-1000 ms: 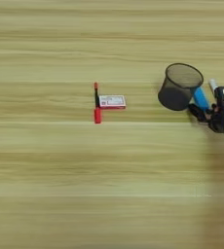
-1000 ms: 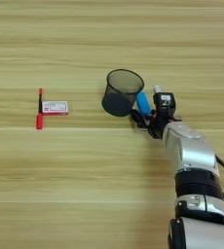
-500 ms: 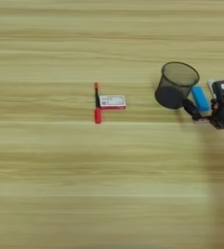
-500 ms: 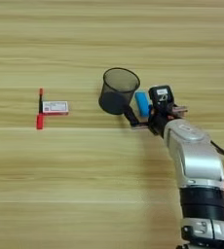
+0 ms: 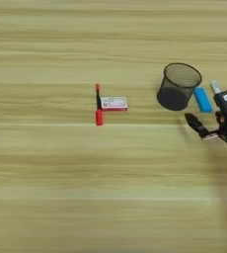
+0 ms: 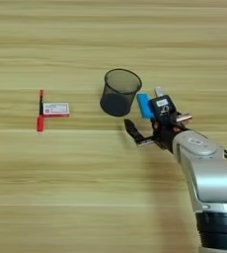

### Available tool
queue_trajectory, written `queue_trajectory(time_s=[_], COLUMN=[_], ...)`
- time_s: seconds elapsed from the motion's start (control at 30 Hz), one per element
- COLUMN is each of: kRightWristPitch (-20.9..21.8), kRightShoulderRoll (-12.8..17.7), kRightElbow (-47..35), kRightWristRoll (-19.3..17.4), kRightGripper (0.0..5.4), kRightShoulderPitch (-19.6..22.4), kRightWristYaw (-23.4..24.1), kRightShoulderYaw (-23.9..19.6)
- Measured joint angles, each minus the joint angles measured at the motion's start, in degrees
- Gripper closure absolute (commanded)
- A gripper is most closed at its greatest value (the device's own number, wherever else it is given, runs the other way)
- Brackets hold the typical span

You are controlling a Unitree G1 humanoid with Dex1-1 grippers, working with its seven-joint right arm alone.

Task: Move the objects on the table

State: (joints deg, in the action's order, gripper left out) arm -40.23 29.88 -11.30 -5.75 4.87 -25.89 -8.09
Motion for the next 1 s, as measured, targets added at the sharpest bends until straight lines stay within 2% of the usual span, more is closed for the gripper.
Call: queue_trajectory(time_s=[0.23,0.43,0.53,0.73,0.87,1.0], kRightWristPitch=[-1.9,-3.1,-3.3,-3.3,-3.0,-2.8], kRightShoulderRoll=[1.0,1.0,0.8,-0.6,-0.9,-2.0], kRightElbow=[-7.3,-10.2,-10.4,-5.2,1.5,5.9], kRightWristRoll=[-3.1,-6.3,-7.5,-7.4,-6.3,-6.1], kRightGripper=[0.03,0.03,0.03,0.03,0.03,0.03], kRightShoulderPitch=[-3.4,-3.7,-3.6,-0.5,5.0,7.9], kRightWristYaw=[-6.3,-10.0,-12.0,-13.0,-13.7,-13.4], kRightShoulderYaw=[1.2,2.3,4.5,9.6,12.6,12.9])
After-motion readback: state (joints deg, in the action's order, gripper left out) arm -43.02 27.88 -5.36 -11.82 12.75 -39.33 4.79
